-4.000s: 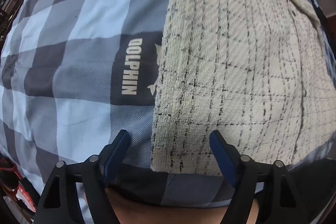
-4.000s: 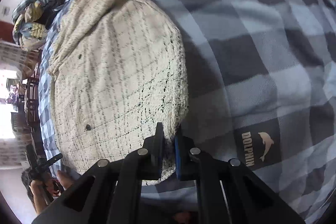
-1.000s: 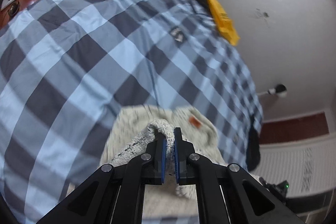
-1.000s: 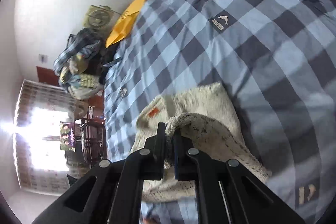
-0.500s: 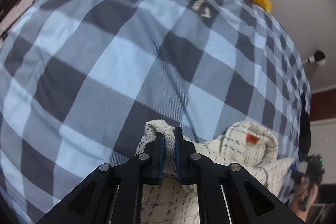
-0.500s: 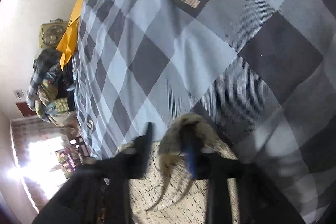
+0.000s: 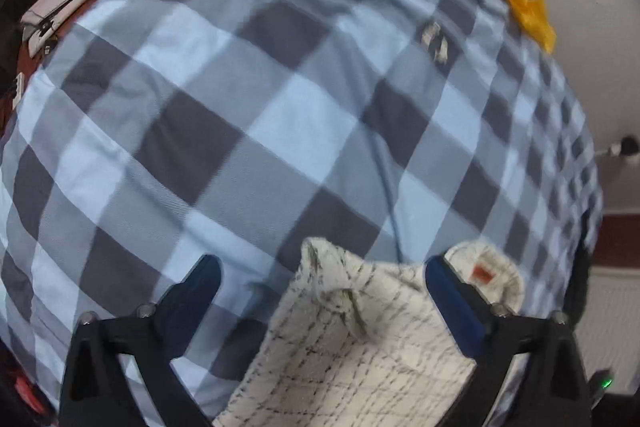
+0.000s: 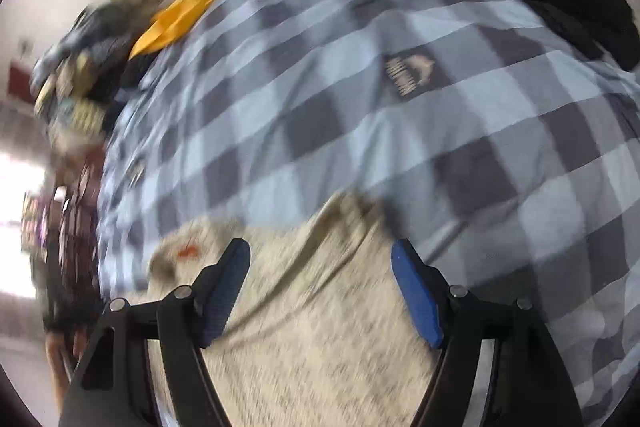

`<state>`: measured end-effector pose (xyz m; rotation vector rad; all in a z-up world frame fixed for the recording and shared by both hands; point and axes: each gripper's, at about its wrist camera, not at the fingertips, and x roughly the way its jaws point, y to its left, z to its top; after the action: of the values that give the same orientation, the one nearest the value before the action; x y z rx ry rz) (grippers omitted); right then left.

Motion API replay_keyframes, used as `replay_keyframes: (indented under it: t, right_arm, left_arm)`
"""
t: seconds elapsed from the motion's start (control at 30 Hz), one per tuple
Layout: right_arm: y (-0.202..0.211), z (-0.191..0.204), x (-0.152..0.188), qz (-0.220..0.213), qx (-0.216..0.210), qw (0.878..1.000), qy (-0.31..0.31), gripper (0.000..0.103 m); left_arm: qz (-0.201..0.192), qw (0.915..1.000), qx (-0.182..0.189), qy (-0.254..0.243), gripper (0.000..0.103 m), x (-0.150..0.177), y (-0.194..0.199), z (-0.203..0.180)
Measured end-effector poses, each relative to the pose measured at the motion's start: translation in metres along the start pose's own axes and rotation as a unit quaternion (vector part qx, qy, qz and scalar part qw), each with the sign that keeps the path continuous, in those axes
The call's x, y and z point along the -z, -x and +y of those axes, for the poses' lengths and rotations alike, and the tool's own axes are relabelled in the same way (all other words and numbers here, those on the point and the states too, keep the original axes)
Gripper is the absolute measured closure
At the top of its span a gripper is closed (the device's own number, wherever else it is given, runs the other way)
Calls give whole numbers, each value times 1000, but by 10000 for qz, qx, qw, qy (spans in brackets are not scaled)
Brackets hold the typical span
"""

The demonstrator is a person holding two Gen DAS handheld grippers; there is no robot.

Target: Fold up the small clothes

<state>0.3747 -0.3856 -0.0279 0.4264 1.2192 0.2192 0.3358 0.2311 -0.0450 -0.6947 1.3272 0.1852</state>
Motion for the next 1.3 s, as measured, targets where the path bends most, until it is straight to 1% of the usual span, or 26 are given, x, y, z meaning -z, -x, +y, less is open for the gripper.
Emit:
replay_keyframes:
  t: [0.03, 0.07, 0.1, 0.13, 0.17, 0.23, 0.27, 0.3, 0.33, 0.37, 0.4, 0.47, 0.53, 0.57, 0.63, 0.67, 0.73, 0.83, 0.9, 0.97, 1.03, 1.17, 1.23, 1.3]
  right_arm:
    - [-6, 5, 2, 72, -58, 9999, 44, 33]
    - [-8, 11, 11, 174, -125, 9997, 117, 33]
    - [-10, 15, 22, 249, -237, 9993, 177, 33]
    - [-14, 17, 31, 315, -309, 9988, 205, 33]
    - [-19, 21, 40, 416, -339, 9983, 244, 33]
    - [-25, 28, 61, 564, -371, 9970, 368, 33]
    - [-29, 32, 69, 590, -347, 9966, 468, 33]
    - [-32, 36, 78, 581, -236, 9961, 615, 33]
    - [-35, 42, 83, 550, -53, 9955, 766, 33]
    - [-42, 48, 82, 515, 116, 9947, 887, 33]
    - [-45, 52, 89, 474, 314, 9925, 1079, 33]
    - [-54, 60, 97, 526, 500, 9883, 1340, 33]
    - [-64, 66, 103, 628, 573, 9853, 1481, 33]
    - [-69, 69, 105, 679, 599, 9841, 1529, 33]
    - [-81, 78, 109, 816, 637, 9817, 1597, 33]
    - [-86, 82, 111, 846, 656, 9807, 1639, 33]
    - [-97, 92, 110, 790, 817, 9775, 1776, 33]
    - [-117, 101, 105, 721, 1261, 9678, 2058, 33]
    - [-132, 105, 103, 671, 1704, 9547, 2347, 33]
    - [-144, 110, 99, 639, 1940, 9437, 2604, 33]
    - [-146, 115, 93, 570, 1910, 9430, 2665, 33]
    - [-146, 121, 77, 474, 1791, 9497, 2525, 33]
    - [-142, 124, 69, 303, 1742, 9515, 2517, 33]
    - [-144, 129, 69, 170, 1762, 9502, 2564, 33]
  left_arm:
    - [-118, 9997, 167, 101, 0, -2, 9, 5]
    - [-350, 9987, 300, 222, 0, -4, 23, 11]
    - [-474, 9983, 258, 240, 0, -3, 31, 12]
    - [-581, 9981, 120, 188, 0, -2, 38, 12]
    - [-698, 9974, -162, -19, 0, 3, 45, 9]
    - [-898, 9930, -524, -554, 0, 16, 52, -3]
    - [-1056, 9869, -721, -986, 0, 31, 55, -12]
    - [-1109, 9827, -810, -1246, 0, 41, 56, -19]
    - [-1156, 9778, -837, -1537, 0, 59, 56, -26]
    - [-1146, 9757, -799, -1689, 0, 71, 56, -30]
    - [-1140, 9737, -692, -1845, 0, 90, 53, -34]
    - [-1168, 9697, -612, -2055, 0, 127, 42, -42]
    - [-1099, 9660, -519, -2284, 0, 153, 31, -50]
    - [-948, 9643, -426, -2435, 0, 167, 19, -57]
    - [-718, 9637, -289, -2555, 0, 183, 2, -65]
    - [-658, 9632, -301, -2590, 0, 189, -5, -69]
    - [-578, 9629, -441, -2600, 0, 196, -22, -74]
    - [-384, 9623, -547, -2637, 0, 203, -46, -78]
    - [-371, 9599, -597, -2715, 0, 207, -55, -80]
    - [-319, 9566, -663, -2819, 0, 208, -65, -84]
    - [-311, 9559, -683, -2838, 0, 213, -71, -85]
    - [-415, 9582, -631, -2761, 0, 207, -74, -86]
    - [-581, 9578, -658, -2737, 0, 206, -71, -87]
    - [-754, 9561, -669, -2750, 0, 204, -65, -89]
